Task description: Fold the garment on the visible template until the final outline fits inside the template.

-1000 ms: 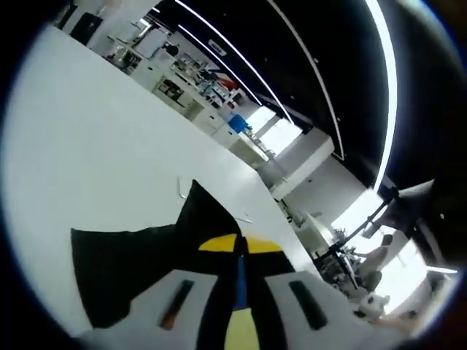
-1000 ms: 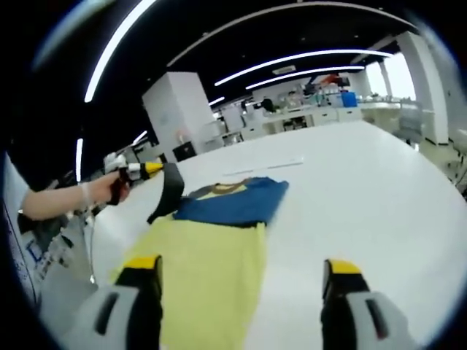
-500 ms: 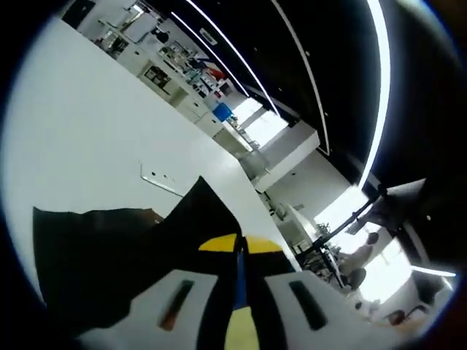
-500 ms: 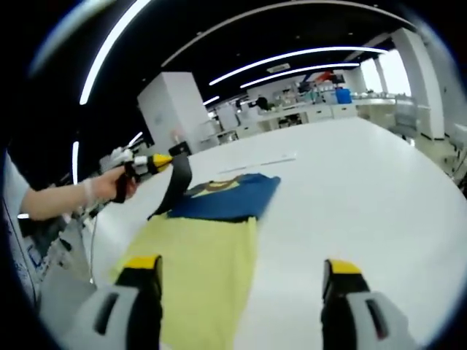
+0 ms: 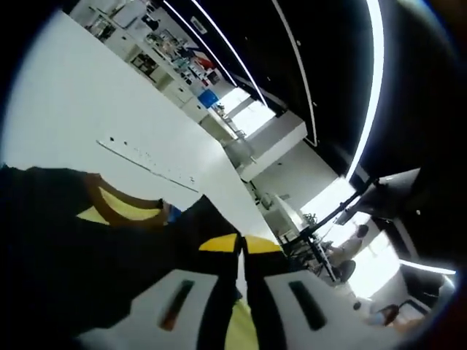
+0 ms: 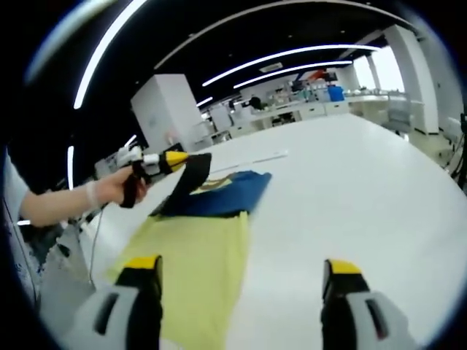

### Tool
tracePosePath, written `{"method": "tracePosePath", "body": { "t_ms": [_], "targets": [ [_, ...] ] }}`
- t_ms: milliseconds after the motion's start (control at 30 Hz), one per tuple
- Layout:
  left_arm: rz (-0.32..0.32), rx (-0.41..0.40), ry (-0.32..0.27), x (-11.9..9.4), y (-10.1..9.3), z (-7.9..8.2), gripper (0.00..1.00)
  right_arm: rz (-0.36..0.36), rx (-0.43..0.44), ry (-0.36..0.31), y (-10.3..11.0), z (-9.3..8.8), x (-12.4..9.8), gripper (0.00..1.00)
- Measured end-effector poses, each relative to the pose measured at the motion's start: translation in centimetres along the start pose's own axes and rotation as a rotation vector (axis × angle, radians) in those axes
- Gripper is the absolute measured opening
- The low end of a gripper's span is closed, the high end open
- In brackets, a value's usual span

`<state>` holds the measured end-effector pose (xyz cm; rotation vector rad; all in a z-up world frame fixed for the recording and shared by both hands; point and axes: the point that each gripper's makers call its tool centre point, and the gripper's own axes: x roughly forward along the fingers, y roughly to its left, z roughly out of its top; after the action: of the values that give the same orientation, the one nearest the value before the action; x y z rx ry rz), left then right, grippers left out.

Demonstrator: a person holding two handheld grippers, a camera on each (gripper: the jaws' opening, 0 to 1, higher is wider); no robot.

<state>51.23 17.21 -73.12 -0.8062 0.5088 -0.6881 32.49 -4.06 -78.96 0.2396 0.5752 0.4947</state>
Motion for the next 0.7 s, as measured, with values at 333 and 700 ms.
{"method": "tracePosePath", "body": {
  "t_ms": [333,700],
  "targets": [
    [-0.002,-0.002,0.035,2.5,-1.5,-4.1,0.00,-0.016,0.022,0.006,-0.3,-0.8,-0.7,0.91],
    [-0.017,-0.016,0.092,5.7,-1.2,-7.5,0.00,-0.029,0.047,0.017,-0.6,-1.9,-1.0,0.91]
  ]
}}
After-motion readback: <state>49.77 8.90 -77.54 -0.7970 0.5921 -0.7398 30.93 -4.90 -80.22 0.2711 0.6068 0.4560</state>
